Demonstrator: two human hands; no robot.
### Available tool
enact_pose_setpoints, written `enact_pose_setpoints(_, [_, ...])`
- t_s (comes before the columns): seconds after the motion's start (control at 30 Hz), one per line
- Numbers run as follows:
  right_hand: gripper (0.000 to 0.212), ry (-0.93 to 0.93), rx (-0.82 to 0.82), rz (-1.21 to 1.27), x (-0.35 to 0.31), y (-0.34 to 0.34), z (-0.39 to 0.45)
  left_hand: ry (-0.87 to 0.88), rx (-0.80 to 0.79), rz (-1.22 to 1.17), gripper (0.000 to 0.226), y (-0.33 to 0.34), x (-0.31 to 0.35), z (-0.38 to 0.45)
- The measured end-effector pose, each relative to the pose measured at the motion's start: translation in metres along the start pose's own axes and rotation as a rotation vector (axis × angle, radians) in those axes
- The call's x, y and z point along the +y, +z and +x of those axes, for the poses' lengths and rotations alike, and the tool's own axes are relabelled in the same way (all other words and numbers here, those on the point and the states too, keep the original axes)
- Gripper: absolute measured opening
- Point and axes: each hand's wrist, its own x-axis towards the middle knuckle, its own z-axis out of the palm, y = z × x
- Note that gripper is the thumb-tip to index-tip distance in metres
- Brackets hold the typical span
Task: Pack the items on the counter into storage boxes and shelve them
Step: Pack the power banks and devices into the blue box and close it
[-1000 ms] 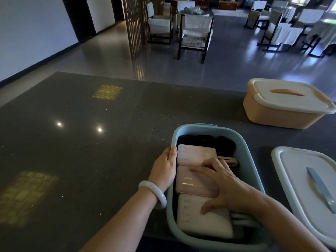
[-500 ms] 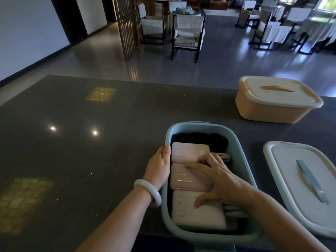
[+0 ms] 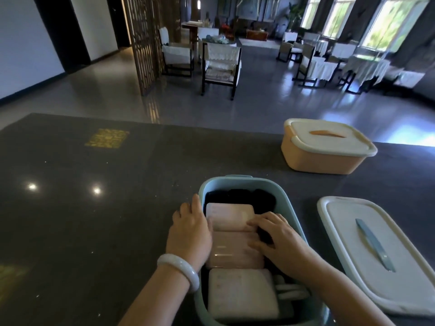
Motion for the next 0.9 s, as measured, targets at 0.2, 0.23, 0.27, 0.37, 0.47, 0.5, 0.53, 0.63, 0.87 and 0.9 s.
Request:
enact_pose_setpoints(0.2, [0.044,0.043,0.136,-0.089,0.029,-0.03,-0.004,0.232,-0.029,0.279,0.066,-0.001,0.058,-0.006])
enact_pose_setpoints(0.23, [0.044,0.044,0.154,-0.099,0.036,-0.036,-0.007,0.26,-0.047,0.299,0.066,0.002,0.073,-0.007])
enact_pose_setpoints(0.27, [0.044,0.043,0.167,-0.111,0.045,-0.043,-0.011,0.285,-0.06,0.318,0.065,0.006,0.088,-0.007])
enact_pose_setpoints(0.37, [0.047,0.046,0.176,-0.146,0.077,-0.067,-0.024,0.366,-0.067,0.376,0.059,0.019,0.139,-0.01])
enact_pose_setpoints(0.47, [0.05,0.1,0.163,-0.138,0.12,-0.091,-0.043,0.41,-0.078,0.436,0.059,0.036,0.189,-0.014])
enact_pose_setpoints(0.5, [0.05,0.123,0.16,-0.139,0.136,-0.098,-0.05,0.423,-0.093,0.445,0.059,0.042,0.205,-0.014])
enact_pose_setpoints(0.53, [0.05,0.145,0.159,-0.142,0.153,-0.105,-0.058,0.434,-0.117,0.449,0.059,0.048,0.22,-0.015])
enact_pose_setpoints(0.63, [0.049,0.223,0.165,-0.166,0.205,-0.121,-0.083,0.436,-0.187,0.449,0.057,0.074,0.259,-0.013])
enact_pose_setpoints(0.87, [0.048,0.369,0.065,-0.267,0.303,-0.135,-0.135,0.358,-0.244,0.504,0.033,0.14,0.307,-0.01])
enact_pose_setpoints(0.9, [0.045,0.396,0.052,-0.281,0.314,-0.136,-0.141,0.344,-0.245,0.51,0.031,0.148,0.311,-0.009])
